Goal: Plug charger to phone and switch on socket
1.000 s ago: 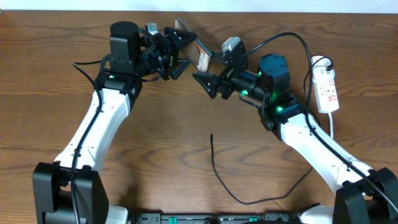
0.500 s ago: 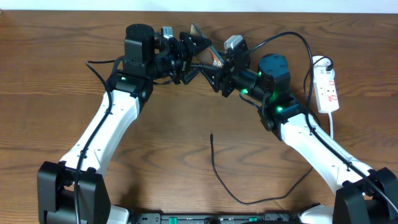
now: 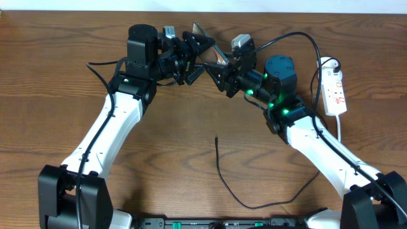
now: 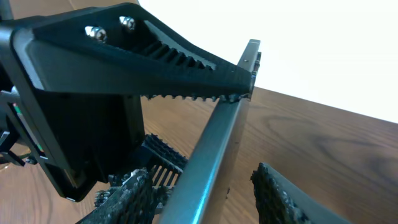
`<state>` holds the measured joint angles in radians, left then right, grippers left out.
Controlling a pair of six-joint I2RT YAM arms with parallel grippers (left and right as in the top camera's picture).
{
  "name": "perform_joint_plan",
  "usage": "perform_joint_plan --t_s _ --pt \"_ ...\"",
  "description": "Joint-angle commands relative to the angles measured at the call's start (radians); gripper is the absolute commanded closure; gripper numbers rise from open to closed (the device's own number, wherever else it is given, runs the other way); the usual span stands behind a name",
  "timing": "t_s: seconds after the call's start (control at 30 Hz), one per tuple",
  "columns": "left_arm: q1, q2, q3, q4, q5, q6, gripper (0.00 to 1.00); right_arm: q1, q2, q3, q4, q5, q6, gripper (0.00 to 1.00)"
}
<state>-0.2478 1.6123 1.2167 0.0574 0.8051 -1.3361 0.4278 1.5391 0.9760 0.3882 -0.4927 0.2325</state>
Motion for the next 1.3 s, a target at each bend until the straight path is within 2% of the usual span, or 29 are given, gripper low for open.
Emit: perform_joint_plan --t_s 0.0,0.17,0.23,0.43,0.6,0.63,0.9,1.13,1.17,1.2,1.23,1.27 --pt "-0.001 -0.025 -0.003 0.027 0.005 -0.009 0.92 0.006 0.002 0.017 0.005 0.016 0.072 0.50" --pt "-0.001 -0.025 -0.003 0.035 0.005 -0.012 0.93 0.008 0.002 0.017 0.005 0.017 0.089 0.49" --pt "-0.007 -0.025 -0.003 0.035 0.005 -0.012 0.93 0.012 0.002 0.017 0.005 0.017 0.089 0.53" --pt "-0.031 -0.025 -0.003 0.035 -0.007 -0.012 0.93 0.028 0.002 0.017 0.004 0.039 0.089 0.57" --pt "-0.031 -0.025 -0.003 0.035 -0.006 -0.012 0.93 0.027 0.002 0.017 0.004 0.042 0.089 0.67" --pt "-0.031 -0.025 -0.003 0.035 -0.006 -0.012 0.93 0.027 0.002 0.017 0.004 0.042 0.089 0.73" --pt "-0.031 -0.025 -0.003 0.035 -0.006 -0.011 0.93 0.027 0.002 0.017 0.004 0.042 0.089 0.84" --pt "-0.031 -0.025 -0.003 0.035 -0.006 -0.012 0.92 0.027 0.002 0.017 0.004 0.042 0.089 0.97" --pt "-0.031 -0.025 -0.003 0.035 -0.006 -0.011 0.78 0.027 0.002 0.017 0.004 0.042 0.089 0.98" --pt "-0.031 -0.025 -0.003 0.035 -0.006 -0.011 0.72 0.027 0.002 0.017 0.004 0.042 0.089 0.99" --pt "-0.031 -0.025 -0.003 0.035 -0.006 -0.011 0.61 0.027 0.002 0.017 0.004 0.042 0.089 0.99" --pt "-0.031 -0.025 -0.003 0.035 -0.006 -0.011 0.40 0.027 0.002 0.017 0.004 0.042 0.088 0.99"
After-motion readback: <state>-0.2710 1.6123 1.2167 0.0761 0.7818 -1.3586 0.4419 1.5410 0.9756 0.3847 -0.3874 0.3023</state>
